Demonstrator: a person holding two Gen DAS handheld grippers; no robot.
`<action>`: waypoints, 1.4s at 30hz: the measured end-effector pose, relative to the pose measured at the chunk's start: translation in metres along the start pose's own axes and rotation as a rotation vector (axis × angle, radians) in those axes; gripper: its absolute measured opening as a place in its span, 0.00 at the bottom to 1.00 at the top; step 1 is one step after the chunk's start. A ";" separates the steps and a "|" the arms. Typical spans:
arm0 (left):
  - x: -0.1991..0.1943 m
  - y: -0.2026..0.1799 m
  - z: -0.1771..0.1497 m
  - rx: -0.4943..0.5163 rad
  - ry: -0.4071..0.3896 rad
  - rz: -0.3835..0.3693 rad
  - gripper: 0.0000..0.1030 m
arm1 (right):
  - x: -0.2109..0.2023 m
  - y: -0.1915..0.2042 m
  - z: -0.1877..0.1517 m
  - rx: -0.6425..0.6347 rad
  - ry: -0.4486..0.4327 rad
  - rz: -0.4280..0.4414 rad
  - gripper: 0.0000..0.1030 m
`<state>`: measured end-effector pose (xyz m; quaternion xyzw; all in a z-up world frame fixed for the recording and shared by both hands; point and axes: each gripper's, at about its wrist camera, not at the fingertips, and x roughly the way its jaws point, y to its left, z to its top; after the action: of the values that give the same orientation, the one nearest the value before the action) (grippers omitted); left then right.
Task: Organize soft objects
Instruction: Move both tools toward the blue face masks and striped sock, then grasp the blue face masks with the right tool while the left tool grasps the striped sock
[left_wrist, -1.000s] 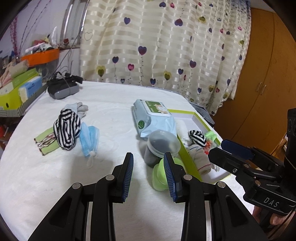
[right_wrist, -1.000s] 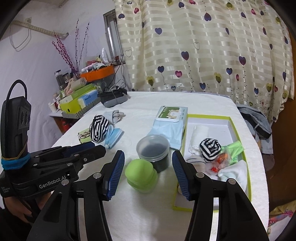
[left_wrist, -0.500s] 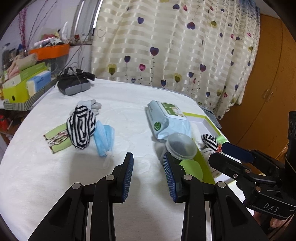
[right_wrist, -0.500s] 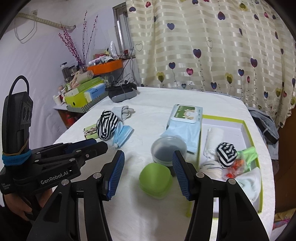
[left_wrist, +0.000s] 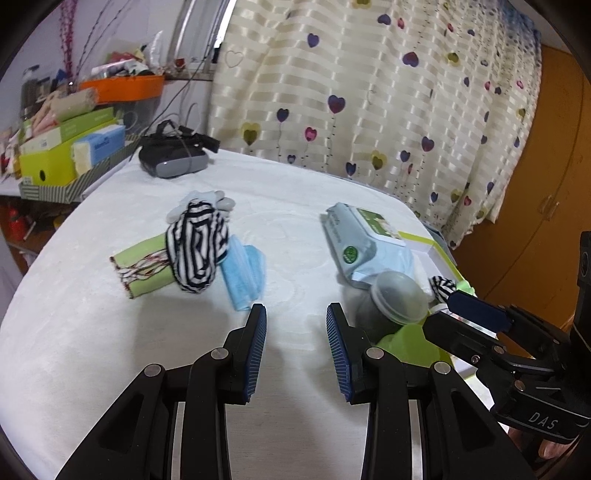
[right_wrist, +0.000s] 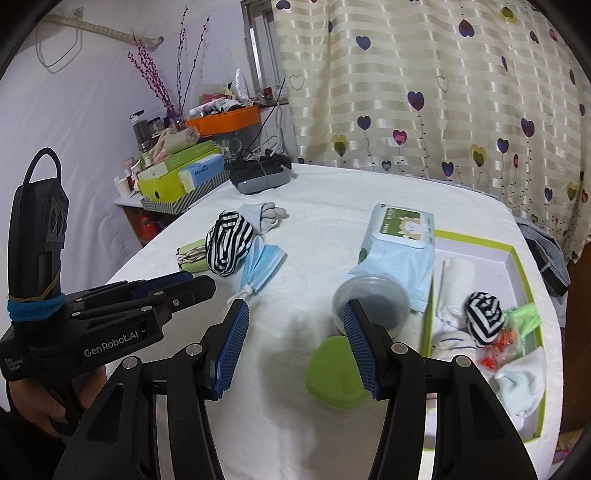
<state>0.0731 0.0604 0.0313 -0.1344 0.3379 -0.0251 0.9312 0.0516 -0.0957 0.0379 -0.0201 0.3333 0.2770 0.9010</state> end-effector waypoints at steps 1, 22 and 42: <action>0.000 0.003 0.000 -0.005 -0.001 0.004 0.31 | 0.002 0.002 0.001 -0.004 0.003 0.003 0.53; 0.000 0.074 0.004 -0.116 -0.015 0.087 0.31 | 0.054 0.036 0.021 -0.026 0.059 0.056 0.53; 0.012 0.111 0.018 -0.137 -0.014 0.071 0.32 | 0.169 0.051 0.028 0.007 0.251 -0.051 0.53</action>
<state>0.0893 0.1696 0.0073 -0.1859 0.3366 0.0323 0.9225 0.1480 0.0355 -0.0358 -0.0598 0.4438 0.2479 0.8591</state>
